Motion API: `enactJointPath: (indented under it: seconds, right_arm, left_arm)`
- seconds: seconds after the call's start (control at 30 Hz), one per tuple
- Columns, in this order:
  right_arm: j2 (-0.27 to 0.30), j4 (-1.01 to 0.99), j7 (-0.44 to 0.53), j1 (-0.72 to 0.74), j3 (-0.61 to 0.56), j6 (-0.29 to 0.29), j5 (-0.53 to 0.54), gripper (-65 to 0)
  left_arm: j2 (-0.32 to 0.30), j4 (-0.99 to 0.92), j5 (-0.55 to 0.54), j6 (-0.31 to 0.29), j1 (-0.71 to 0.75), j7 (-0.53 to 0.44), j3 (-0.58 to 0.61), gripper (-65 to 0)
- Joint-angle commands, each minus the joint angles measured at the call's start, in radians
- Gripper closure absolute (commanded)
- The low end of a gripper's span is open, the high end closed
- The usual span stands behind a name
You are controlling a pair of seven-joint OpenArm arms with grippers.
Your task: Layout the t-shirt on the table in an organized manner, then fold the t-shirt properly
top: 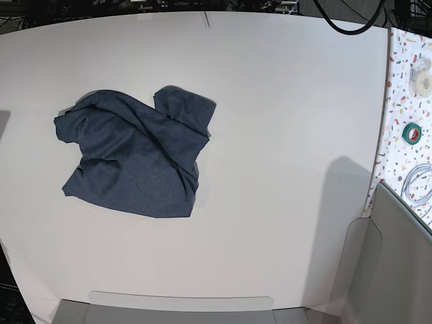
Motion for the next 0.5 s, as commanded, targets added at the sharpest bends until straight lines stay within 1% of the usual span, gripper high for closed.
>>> enactJointPath:
  seconds: [0.0,0.33,0.47]
  right_arm:
    - [-0.002,0.004,0.008,0.002,-0.001,-0.001,0.003,-0.2]
    - [-0.002,0.005,0.010,-0.002,0.003,-0.001,0.003,-0.2]
    - [-0.002,0.119,0.010,-0.078,0.005,-0.001,0.003,0.0]
  left_arm:
    - [0.002,0.004,-0.002,-0.001,0.002,-0.008,-0.002,-0.1]
    - [0.002,0.005,-0.004,-0.001,0.003,-0.010,-0.004,-0.1]
    - [0.003,0.022,-0.006,-0.001,0.039,-0.019,-0.008,-0.1]
